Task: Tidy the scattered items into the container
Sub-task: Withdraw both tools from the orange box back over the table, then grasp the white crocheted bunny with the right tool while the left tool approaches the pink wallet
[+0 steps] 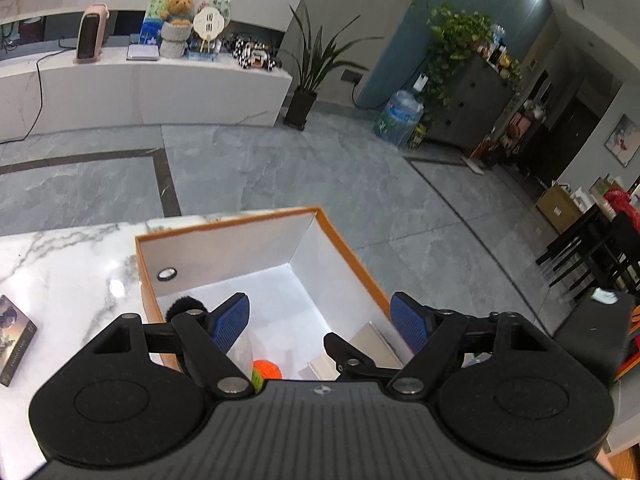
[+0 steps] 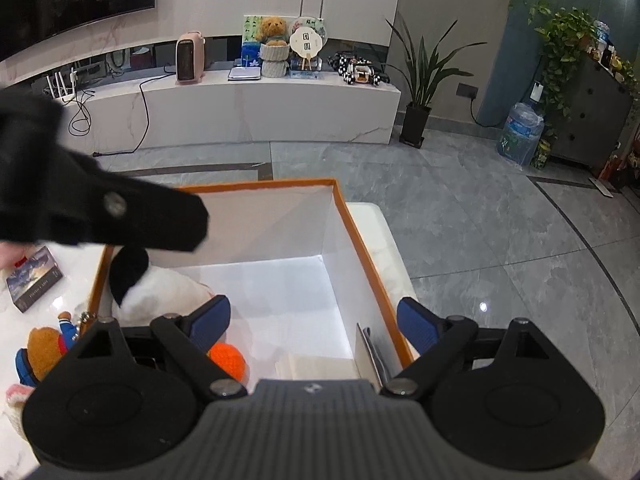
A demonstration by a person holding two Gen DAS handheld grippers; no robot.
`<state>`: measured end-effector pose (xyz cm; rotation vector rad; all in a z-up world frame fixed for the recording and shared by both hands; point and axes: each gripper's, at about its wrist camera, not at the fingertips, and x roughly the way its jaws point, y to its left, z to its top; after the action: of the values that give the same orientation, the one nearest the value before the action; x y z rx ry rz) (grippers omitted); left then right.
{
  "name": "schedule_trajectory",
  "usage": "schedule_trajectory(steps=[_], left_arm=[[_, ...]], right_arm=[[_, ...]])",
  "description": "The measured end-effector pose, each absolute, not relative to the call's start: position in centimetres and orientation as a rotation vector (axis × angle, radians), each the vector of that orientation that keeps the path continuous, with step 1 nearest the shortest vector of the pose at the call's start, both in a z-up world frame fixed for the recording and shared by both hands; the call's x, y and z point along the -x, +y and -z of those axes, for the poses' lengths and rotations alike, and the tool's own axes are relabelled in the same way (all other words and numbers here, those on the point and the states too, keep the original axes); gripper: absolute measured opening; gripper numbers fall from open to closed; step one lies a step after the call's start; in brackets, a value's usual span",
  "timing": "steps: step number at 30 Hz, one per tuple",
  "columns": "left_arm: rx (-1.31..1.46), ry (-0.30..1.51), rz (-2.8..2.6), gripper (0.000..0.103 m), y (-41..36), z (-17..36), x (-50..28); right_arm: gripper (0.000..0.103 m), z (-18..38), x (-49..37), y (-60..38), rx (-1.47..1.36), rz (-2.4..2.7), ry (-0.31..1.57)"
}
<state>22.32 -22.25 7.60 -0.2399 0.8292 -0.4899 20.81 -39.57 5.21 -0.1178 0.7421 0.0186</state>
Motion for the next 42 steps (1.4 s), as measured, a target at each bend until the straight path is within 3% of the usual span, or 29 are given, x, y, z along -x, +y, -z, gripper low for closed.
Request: schedule_trajectory(steps=[15,27,42], left_arm=[[0.25,0.789,0.363,0.092,-12.6,-8.3,-18.9],[0.292,0.882,0.132,0.092,-0.6,-3.6,-14.6],[0.293,0.931,0.066,0.092,4.9,0.2,-11.2]], right_arm=[[0.092,-7.5,-19.8,-36.2,0.133,-0.07,0.662],[0.092,-8.9,-18.6,-32.9,0.117,-0.169,0.603],[0.092,-8.1,-17.4,-26.1,0.195,-0.327,0.614]])
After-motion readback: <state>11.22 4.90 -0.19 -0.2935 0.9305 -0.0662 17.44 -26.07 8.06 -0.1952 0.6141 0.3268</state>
